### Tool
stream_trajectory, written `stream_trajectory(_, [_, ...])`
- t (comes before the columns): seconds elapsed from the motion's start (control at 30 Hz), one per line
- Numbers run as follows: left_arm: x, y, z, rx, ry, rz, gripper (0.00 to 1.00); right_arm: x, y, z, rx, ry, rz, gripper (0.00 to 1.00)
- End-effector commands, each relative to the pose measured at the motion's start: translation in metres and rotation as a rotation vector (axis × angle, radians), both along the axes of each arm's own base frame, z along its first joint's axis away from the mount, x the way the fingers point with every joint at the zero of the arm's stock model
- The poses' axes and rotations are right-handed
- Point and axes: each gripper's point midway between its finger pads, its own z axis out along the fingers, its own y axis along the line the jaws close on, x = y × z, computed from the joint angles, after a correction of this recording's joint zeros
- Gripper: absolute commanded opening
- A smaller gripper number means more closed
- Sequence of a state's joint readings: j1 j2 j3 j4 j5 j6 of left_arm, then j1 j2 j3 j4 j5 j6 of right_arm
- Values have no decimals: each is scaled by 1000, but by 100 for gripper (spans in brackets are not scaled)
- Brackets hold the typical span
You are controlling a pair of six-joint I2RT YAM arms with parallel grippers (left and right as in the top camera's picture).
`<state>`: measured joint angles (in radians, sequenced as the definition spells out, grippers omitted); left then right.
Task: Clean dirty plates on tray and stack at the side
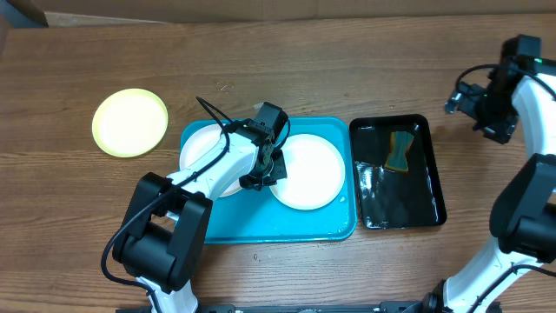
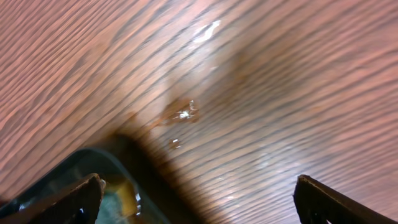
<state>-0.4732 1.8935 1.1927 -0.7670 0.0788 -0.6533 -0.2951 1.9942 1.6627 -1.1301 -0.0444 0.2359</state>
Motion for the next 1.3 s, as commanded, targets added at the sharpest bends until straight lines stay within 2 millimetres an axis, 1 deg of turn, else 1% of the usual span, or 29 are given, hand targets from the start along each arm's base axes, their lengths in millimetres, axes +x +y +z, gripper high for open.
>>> stream_trajectory(0.0, [-2,3,0,14,15,-64,4,0,-8,17,-4,-38,-25,100])
stream_trajectory(0.07, [5,7,10,18,5,-88,4,-7,-4,16,21,-8,-25,100])
stream_trajectory(0.1, [9,9,14,17,0,-89,4,-8,-4,16,21,-5,-25,100])
stream_trajectory(0.3, [39,29,51,10,-35,-67,4,-5,-5,17,16,-20,-25,100])
stream_trajectory(0.4, [55,37,74,5,-69,-76,4,-1,-7,17,12,-34,-24,100])
stream_trajectory(0.5, [70,38,100,-4,-120,-95,4,0,-7,17,11,-39,-24,100])
stream_trajectory(0.6, [85,31,128,-17,-187,-131,4,0,-7,17,10,-39,-24,100])
stream_trajectory(0.73, [101,13,162,-6,-299,-184,4,0,-7,17,11,-39,-24,100])
stream_trajectory(0.77, [105,6,173,14,-340,-199,4,0,-7,17,10,-39,-24,100])
stream_trajectory(0.83, [109,-6,185,53,-397,-223,4,0,-7,17,10,-39,-24,100])
stream_trajectory(0.93, [109,-26,200,133,-482,-266,4,0,-7,17,10,-39,-24,100])
stream_trajectory(1.03, [102,-52,209,217,-562,-320,4,0,-7,17,11,-39,-24,100])
stream_trajectory(1.17, [82,-88,224,348,-680,-395,4,0,-7,17,11,-39,-24,100])
stream_trajectory(1.27, [64,-113,242,469,-793,-460,4,0,-7,17,11,-39,-24,100])
